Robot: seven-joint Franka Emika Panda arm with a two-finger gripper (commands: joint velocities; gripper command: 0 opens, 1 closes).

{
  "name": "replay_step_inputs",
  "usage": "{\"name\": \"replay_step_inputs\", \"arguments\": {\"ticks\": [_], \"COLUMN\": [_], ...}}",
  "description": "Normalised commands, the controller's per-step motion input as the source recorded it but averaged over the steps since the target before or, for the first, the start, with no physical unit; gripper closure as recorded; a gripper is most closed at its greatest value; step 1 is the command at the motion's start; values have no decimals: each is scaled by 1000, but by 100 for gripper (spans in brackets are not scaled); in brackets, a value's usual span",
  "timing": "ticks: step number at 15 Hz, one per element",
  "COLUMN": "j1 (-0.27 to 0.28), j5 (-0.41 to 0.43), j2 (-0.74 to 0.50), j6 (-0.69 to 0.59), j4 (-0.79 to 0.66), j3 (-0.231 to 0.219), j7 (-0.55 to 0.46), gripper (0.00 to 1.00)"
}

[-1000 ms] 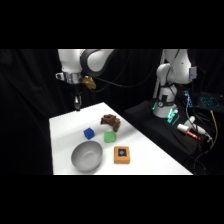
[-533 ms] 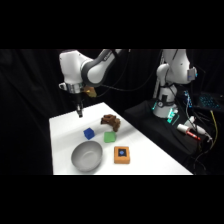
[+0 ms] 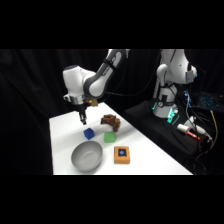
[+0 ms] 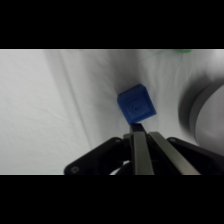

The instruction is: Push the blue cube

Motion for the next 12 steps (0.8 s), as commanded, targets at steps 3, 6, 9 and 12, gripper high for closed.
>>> {"name": "replay_step_inputs", "arguments": {"ticks": [3, 6, 9, 12], "j1": [-75, -92, -114, -97], "j5": [184, 176, 182, 160], "j2": [103, 119, 121, 88], "j6": [198, 219, 193, 153], "j4": [-5, -13, -1, -22], "j3": [87, 94, 111, 115], "j7": [-9, -21, -47, -61], "gripper": [95, 97, 94, 96]}}
